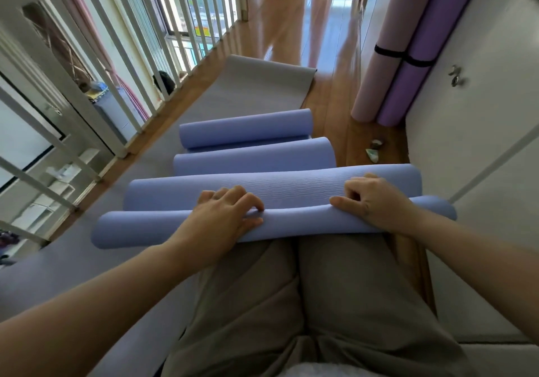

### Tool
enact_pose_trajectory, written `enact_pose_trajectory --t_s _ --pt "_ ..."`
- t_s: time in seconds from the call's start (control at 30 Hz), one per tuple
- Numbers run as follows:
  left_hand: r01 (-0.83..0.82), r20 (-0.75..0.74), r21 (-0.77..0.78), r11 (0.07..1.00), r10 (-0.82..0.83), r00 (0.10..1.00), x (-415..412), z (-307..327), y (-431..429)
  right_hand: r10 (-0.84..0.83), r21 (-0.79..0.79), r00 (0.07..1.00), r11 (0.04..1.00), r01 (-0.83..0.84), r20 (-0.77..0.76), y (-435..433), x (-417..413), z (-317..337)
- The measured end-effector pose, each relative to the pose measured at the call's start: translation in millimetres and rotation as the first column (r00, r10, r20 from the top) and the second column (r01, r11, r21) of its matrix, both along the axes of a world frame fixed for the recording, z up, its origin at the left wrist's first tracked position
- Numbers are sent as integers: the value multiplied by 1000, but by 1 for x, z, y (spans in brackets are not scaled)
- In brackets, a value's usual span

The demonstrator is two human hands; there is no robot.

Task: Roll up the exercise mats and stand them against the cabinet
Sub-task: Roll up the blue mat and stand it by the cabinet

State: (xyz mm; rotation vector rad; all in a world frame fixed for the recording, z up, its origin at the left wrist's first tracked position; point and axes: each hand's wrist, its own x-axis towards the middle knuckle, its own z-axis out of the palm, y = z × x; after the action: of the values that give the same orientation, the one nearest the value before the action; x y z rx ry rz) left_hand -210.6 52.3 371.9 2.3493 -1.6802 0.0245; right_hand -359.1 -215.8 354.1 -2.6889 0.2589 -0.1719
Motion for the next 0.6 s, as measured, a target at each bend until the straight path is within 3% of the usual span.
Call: enact_pose_trajectory --t_s 0.13,0.27,0.4,0.5,0.6 --pt "56 95 -113 992 -45 994 -22 -11 -1 -31 101 989 994 45 -142 -5 12 6" --pt "53 139 -113 992 -37 990 -24 -15 2 -48 146 998 988 54 -48 -3 15 6" --pt "63 108 -63 996 -56 993 -12 -10 -3 60 -92 912 995 -24 406 10 -1 -5" --pt "86 17 -37 996 -86 996 -6 -2 -6 190 -341 908 938 -56 373 18 -27 -15" --pt "70 -134 -19 997 -72 988 2 7 -14 107 -430 939 902 48 328 21 -33 -17"
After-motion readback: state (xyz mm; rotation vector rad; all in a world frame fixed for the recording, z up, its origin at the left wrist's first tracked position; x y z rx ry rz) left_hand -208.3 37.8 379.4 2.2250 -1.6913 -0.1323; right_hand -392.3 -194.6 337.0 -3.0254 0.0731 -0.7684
